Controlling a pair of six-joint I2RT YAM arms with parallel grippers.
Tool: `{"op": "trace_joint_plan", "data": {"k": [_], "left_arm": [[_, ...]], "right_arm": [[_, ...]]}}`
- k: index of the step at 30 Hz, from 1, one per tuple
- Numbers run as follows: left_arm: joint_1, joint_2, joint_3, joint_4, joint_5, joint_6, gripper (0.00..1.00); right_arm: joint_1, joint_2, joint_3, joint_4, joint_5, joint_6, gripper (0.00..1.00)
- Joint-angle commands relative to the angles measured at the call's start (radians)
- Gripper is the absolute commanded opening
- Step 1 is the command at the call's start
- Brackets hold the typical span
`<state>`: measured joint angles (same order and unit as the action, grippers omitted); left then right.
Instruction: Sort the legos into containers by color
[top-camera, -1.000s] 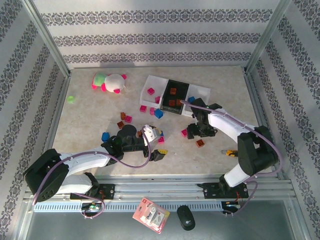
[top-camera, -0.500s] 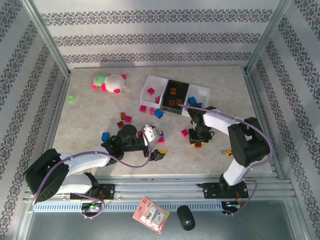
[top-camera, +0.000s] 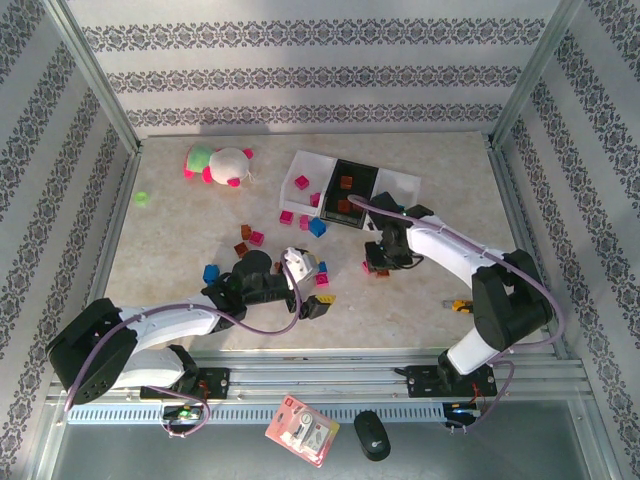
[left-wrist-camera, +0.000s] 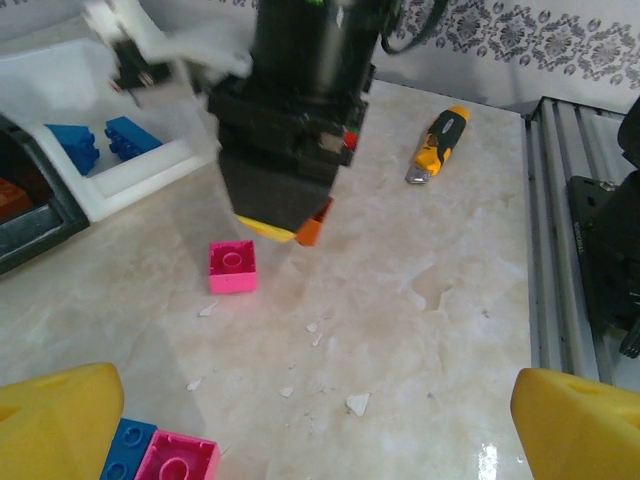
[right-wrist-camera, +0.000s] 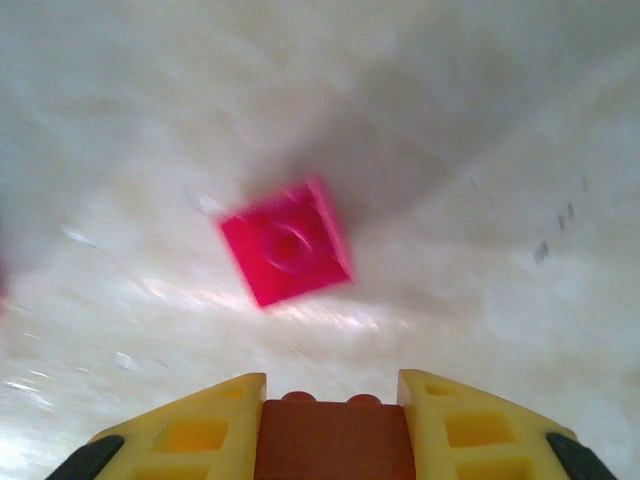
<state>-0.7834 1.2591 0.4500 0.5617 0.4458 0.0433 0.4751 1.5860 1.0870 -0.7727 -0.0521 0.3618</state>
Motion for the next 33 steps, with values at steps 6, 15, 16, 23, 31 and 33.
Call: {"op": "trace_joint_plan", "data": {"k": [6, 15, 16, 23, 31, 33], "left_arm": [[0.007, -0.045, -0.027, 0.031, -0.077, -0.058, 0.99], [0.012, -0.092, -0.046, -0.023, -0.161, -0.061, 0.99], [0.013, -0.091, -0.047, -0.020, -0.169, -0.064, 0.99], [0.015, -0.072, -0.034, -0.017, -0.188, -0.062, 0.99], [0.031, -0.073, 0.053, -0.194, -0.316, -0.173, 0.99], [0.039, -0.073, 0.084, -0.270, -0.356, -0.205, 0.99]], "right_arm": [[0.014, 0.135, 0.259, 0.172, 0.149, 0.005, 0.25], [-0.043, 0.412, 0.561, 0.233, 0.191, -0.034, 0.26], [-0.049, 0.440, 0.591, 0.232, 0.198, -0.039, 0.26], [-0.064, 0.528, 0.729, 0.217, 0.187, -0.065, 0.41], [-0.033, 0.328, 0.581, 0.280, 0.194, -0.115, 0.80], [-0.016, 0.247, 0.491, 0.320, 0.194, -0.132, 0.85]]}}
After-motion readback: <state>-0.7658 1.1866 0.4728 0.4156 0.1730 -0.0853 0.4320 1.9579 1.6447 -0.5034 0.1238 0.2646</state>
